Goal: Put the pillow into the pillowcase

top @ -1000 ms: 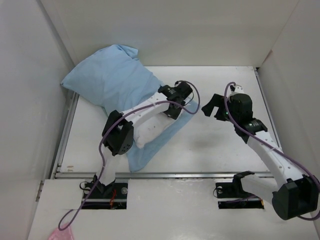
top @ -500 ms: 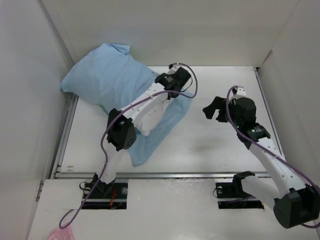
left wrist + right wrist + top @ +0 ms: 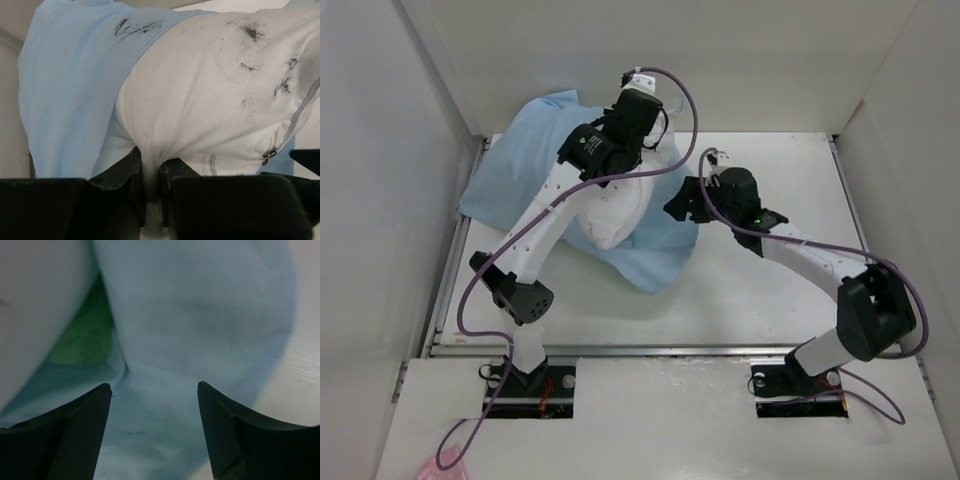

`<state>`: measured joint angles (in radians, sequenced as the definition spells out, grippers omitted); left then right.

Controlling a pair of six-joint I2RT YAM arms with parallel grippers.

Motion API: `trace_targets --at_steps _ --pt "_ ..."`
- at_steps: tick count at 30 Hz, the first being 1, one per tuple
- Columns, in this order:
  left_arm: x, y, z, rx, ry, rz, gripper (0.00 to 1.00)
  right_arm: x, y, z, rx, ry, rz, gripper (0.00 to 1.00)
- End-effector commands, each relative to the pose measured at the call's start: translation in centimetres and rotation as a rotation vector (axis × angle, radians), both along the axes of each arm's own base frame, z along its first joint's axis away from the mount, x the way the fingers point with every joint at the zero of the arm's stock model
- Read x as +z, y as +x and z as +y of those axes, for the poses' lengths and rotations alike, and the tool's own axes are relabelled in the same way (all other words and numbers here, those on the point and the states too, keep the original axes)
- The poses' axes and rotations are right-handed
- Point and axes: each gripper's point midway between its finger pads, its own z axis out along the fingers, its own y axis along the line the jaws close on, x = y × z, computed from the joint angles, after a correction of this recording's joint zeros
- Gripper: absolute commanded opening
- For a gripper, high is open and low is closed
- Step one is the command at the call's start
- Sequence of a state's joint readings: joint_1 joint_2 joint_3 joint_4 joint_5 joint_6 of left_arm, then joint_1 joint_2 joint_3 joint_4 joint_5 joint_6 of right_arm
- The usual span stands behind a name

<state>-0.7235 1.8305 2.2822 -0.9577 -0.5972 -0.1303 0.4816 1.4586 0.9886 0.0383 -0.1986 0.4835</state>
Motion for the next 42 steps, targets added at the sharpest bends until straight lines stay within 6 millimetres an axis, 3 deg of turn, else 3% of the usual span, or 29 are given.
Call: trace_targets --at_steps 1,4,5,8,9,12,16,21,22,25,26,27,28,29,32,33,36,38,39,41,42 --pt "3.0 0.4 -1.4 -0.045 -0.077 -0.086 0.00 6.7 1.3 4.9 0.055 0.165 -0.160 0.74" --pt "2.9 0.3 -1.8 -0.064 -0.087 -0.078 0.00 7.5 1.9 7.0 0.033 0.183 -0.179 0.66" --pt "2.8 0.3 -2.0 -0.068 -0.098 -0.074 0.00 6.1 2.7 7.6 0.032 0.169 -0.159 0.66" --pt "2.8 0.2 -2.2 -0.079 -0.104 -0.069 0.00 4.7 4.4 8.7 -0.016 0.190 -0.116 0.64" --pt "2.9 0.3 -2.5 -0.087 -0.115 -0.074 0.00 3.0 4.8 9.1 -0.029 0.202 -0.076 0.63" --pt "2.9 0.2 -2.7 -0.098 -0.120 -0.070 0.00 1.3 5.9 9.6 -0.081 0.220 -0.054 0.63" --pt "3.3 0.3 -2.4 -0.077 -0.126 -0.083 0.00 0.6 6.9 9.8 -0.160 0.244 -0.077 0.63" --pt "4.1 -0.2 -2.2 -0.086 -0.143 -0.095 0.00 0.6 7.9 11.6 -0.169 0.322 -0.103 0.63" --pt "4.1 -0.2 -2.2 -0.086 -0.143 -0.095 0.00 -0.4 8.2 11.6 -0.186 0.319 -0.091 0.63" --pt "3.7 -0.4 -2.0 -0.080 -0.141 -0.077 0.00 -0.2 9.5 11.9 -0.290 0.346 -0.100 0.63" --pt "4.1 -0.7 -1.8 -0.075 -0.158 -0.084 0.00 -1.8 9.9 11.7 -0.326 0.325 -0.065 0.60" --pt "3.7 -0.7 -1.9 -0.070 -0.160 -0.076 0.00 -1.8 10.0 12.1 -0.346 0.353 -0.051 0.59" --pt "4.4 -1.0 -1.6 -0.071 -0.169 -0.087 0.00 -2.5 10.3 11.7 -0.391 0.354 -0.037 0.56" --pt "3.8 -0.9 -1.6 -0.070 -0.160 -0.076 0.00 -2.0 10.7 11.8 -0.409 0.390 -0.041 0.50" --pt "4.1 -1.3 -1.3 -0.071 -0.166 -0.083 0.00 -2.4 10.7 10.9 -0.454 0.405 -0.041 0.10" --pt "3.8 -1.1 -1.1 -0.052 -0.154 -0.087 0.00 -1.4 10.5 10.4 -0.462 0.416 -0.054 0.00" --pt "4.0 -0.9 -0.7 -0.039 -0.169 -0.094 0.00 -0.5 9.3 7.9 -0.517 0.381 -0.088 0.00" --pt "3.0 -0.7 -0.7 -0.030 -0.153 -0.083 0.00 0.0 8.0 6.6 -0.502 0.330 -0.110 0.00" --pt "3.4 -0.3 -0.3 -0.005 -0.172 -0.107 0.00 -1.2 6.9 5.6 -0.497 0.273 -0.100 0.00" --pt "1.5 0.3 -0.6 -0.011 -0.158 -0.077 0.00 -0.3 4.4 3.7 -0.473 0.198 -0.086 0.00" --pt "1.1 1.2 -0.4 -0.006 -0.176 -0.080 0.00 -2.2 2.7 2.2 -0.475 0.147 -0.049 0.00"
